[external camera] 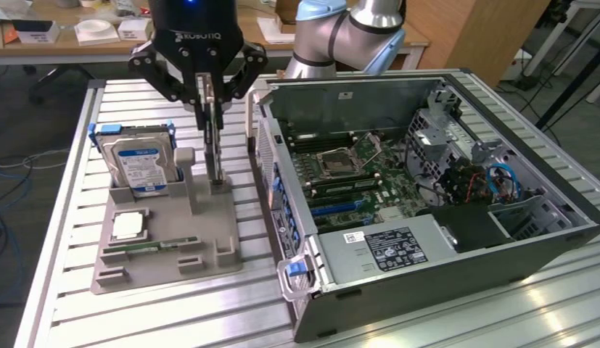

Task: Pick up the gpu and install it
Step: 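Pick up the gpu and move the gpu toward the slot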

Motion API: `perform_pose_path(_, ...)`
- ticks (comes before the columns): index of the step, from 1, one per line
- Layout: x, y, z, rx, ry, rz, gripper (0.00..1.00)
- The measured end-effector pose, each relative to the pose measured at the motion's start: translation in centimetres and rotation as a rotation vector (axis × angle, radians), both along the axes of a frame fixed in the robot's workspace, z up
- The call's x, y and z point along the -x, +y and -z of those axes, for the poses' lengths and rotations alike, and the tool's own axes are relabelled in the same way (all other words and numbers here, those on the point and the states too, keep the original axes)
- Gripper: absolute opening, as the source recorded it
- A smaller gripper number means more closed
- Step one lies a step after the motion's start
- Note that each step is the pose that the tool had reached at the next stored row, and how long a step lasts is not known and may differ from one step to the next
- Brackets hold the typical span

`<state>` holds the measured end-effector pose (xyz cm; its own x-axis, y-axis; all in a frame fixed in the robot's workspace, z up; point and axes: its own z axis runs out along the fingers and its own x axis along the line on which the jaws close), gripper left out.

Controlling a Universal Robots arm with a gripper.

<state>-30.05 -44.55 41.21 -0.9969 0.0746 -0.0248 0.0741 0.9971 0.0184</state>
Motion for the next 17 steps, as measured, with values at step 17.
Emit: perform_pose_path(17,-0.8,0.0,-0.38,0.0,0.0001,0.0,0.26)
